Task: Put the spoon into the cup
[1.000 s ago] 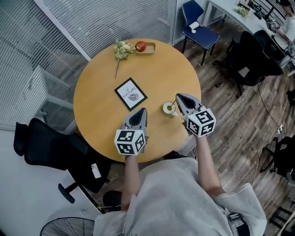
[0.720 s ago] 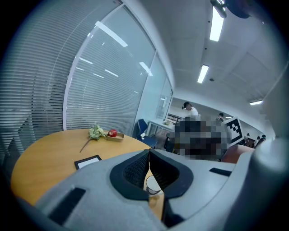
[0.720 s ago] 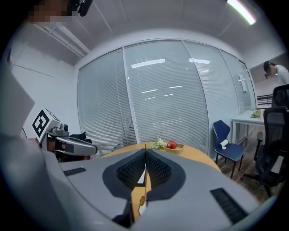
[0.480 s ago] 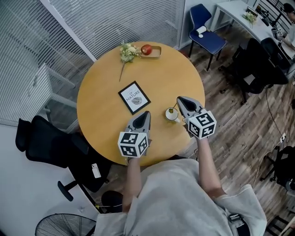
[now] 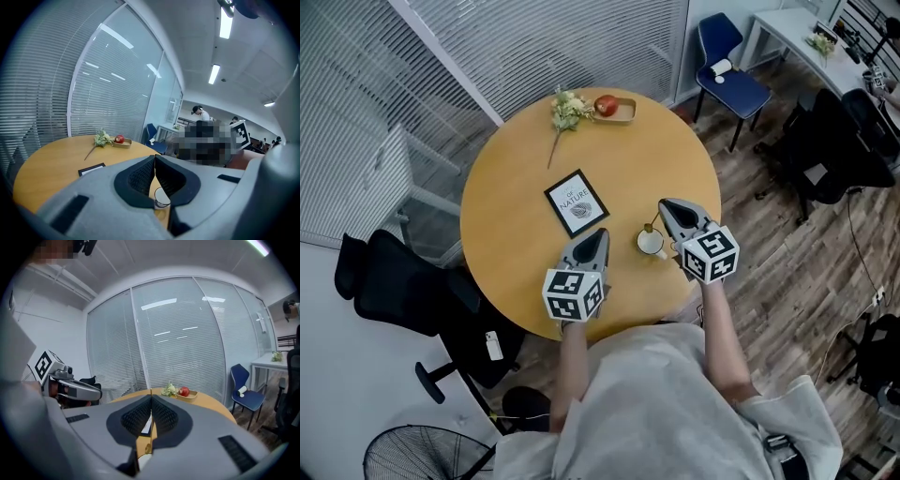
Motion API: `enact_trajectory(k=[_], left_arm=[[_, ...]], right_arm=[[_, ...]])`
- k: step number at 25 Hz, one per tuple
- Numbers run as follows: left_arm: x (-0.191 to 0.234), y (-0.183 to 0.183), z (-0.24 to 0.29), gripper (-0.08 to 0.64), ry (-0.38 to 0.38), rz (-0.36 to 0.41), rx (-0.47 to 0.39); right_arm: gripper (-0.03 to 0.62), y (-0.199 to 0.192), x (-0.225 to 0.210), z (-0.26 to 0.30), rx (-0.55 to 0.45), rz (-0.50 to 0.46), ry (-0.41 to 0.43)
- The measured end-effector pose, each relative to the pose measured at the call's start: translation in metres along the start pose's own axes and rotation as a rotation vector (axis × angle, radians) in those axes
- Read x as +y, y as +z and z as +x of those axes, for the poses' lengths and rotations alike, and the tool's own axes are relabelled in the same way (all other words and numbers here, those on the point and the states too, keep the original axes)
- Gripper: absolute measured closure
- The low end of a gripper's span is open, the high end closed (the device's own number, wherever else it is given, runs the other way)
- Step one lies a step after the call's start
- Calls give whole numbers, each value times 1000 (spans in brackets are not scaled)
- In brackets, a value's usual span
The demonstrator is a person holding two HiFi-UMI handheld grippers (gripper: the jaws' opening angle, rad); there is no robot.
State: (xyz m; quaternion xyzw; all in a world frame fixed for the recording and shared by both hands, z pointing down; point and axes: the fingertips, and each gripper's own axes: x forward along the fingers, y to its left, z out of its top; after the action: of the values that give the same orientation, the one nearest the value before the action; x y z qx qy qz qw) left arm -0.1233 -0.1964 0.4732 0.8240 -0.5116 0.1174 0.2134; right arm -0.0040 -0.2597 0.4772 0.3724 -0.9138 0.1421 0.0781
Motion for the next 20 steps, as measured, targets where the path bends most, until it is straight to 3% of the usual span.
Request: enact_trajectory(k=[12,20], left_arm=[[-5,-25,5,551,28,7,20],[-12,-32,12,551,2,9,18]], right_arm=[[592,-19,-5,17,20,-10,59],[592,-25,1,16,50,-48,78]])
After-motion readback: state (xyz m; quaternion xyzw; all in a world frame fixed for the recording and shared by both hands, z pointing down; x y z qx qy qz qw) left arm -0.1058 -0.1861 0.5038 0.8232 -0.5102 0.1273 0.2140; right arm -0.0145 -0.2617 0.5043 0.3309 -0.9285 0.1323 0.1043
